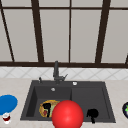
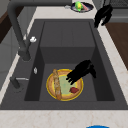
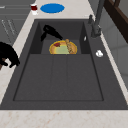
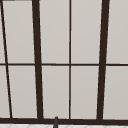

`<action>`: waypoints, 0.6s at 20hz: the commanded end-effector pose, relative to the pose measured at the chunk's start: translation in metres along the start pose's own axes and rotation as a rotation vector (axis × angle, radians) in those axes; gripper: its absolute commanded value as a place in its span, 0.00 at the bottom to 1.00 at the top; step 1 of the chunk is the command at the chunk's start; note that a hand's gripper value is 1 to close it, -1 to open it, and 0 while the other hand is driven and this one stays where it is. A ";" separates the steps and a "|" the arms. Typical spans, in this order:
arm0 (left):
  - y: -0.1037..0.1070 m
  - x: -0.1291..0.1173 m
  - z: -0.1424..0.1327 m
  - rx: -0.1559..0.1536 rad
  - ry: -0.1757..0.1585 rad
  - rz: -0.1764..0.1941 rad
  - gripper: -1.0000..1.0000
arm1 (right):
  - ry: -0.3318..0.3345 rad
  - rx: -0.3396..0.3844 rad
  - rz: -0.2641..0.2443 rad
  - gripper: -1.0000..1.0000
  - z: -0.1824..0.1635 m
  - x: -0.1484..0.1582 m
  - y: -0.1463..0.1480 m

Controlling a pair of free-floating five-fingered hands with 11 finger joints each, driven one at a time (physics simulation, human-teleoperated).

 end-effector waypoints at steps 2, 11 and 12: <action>0.004 -0.023 -0.005 0.004 -0.006 0.034 0.00 | 0.000 0.000 0.000 0.50 0.000 0.000 0.000; -0.037 -0.049 0.015 0.027 -0.055 0.057 0.00 | 0.000 0.000 0.000 0.50 0.000 0.000 0.000; -0.036 -0.052 0.016 0.017 -0.055 0.079 0.00 | 0.000 0.000 0.000 0.50 0.000 0.000 0.000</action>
